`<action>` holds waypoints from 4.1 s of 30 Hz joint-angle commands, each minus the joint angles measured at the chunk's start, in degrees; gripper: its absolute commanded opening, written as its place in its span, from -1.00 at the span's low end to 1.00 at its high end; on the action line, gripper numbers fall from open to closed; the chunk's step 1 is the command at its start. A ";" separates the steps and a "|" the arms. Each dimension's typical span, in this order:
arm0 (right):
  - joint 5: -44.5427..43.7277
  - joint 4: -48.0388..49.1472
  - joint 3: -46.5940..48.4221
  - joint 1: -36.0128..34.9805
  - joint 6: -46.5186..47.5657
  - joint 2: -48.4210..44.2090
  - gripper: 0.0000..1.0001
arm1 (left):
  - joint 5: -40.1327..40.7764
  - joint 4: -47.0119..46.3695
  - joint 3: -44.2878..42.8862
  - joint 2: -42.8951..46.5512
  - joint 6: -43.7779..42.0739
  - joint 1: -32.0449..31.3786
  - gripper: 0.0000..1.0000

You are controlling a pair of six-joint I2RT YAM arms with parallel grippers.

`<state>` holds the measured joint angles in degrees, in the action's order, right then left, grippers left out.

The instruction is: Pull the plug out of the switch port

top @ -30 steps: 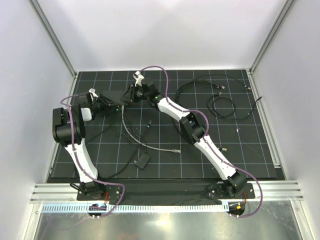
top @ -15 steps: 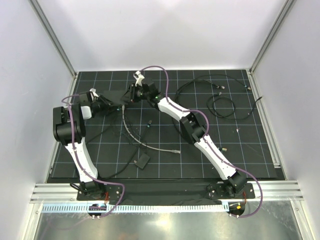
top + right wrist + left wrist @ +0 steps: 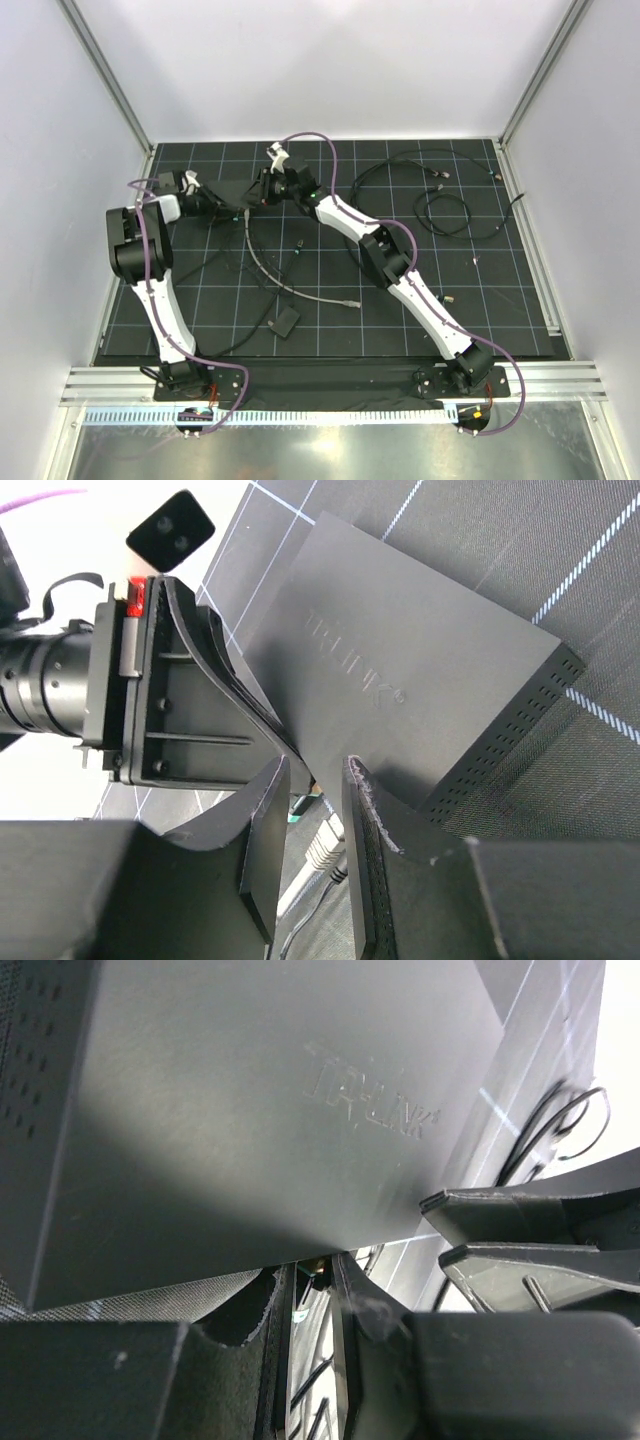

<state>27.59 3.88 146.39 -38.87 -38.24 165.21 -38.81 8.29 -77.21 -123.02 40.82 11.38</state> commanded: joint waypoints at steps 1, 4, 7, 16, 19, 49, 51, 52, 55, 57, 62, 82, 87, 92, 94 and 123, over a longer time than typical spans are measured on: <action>-0.26 2.27 2.94 -0.15 -0.87 0.21 -0.31 | 8.83 17.36 -2.06 -4.24 -10.31 0.66 -1.00; -0.35 2.19 2.94 -0.15 -0.79 0.03 -0.31 | 8.14 19.22 -2.16 -3.37 -11.90 1.02 -1.00; -0.08 2.36 2.85 -0.15 -0.87 0.03 -0.31 | 7.52 18.34 -0.31 -1.26 -12.51 1.10 -1.00; 0.97 2.54 2.32 -0.15 -0.70 -1.29 -0.29 | 10.58 18.59 4.00 14.72 -13.22 1.19 -1.00; 1.23 2.18 1.45 -0.15 -0.35 -2.96 -0.22 | 15.49 20.62 4.87 23.33 -14.71 1.28 -1.00; 13.11 14.32 -44.44 -19.04 1.77 -47.53 0.96 | 15.26 25.37 1.01 66.42 -1.36 1.37 -1.00; 12.84 14.92 -43.21 -19.31 -0.94 -46.56 0.90 | 14.38 25.72 1.01 67.38 -0.57 1.37 -1.00; 13.18 15.80 -42.94 -19.75 -2.00 -45.68 0.83 | 14.03 25.89 1.01 68.26 -0.48 1.28 -1.00; 13.89 19.66 -42.50 -20.19 -6.39 -44.63 0.70 | 13.32 26.86 1.01 69.67 -0.21 1.37 -1.00; 13.28 20.90 -41.98 -20.28 -7.81 -44.18 0.62 | 12.53 27.04 1.18 70.28 -0.04 1.28 -1.00; 11.17 19.41 -39.96 -20.72 -8.26 -43.83 0.43 | 11.12 27.48 1.27 72.04 1.02 1.37 -1.00; 10.21 36.89 -29.94 -17.66 -39.59 -44.62 -0.98 | 35.46 39.34 -11.73 77.05 -8.82 1.37 0.99; 4.76 47.53 -16.16 -9.04 -60.52 -39.18 -0.98 | 39.24 39.87 -12.18 77.85 -10.93 1.45 0.99; -3.14 44.30 2.44 -2.18 -75.54 -35.31 -0.98 | 41.80 39.17 -11.30 78.37 -13.04 1.37 0.99; -7.27 42.54 7.05 0.19 -78.03 -34.60 -0.98 | 41.09 38.29 -9.90 78.29 -12.96 1.37 0.99; -20.92 49.29 -1.27 7.67 -91.04 -56.82 -0.98 | 19.92 26.61 5.40 82.24 -10.94 1.37 0.99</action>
<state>8.82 47.75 145.71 -30.68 -113.49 116.55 -14.85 39.05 -73.34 -40.95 29.47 12.62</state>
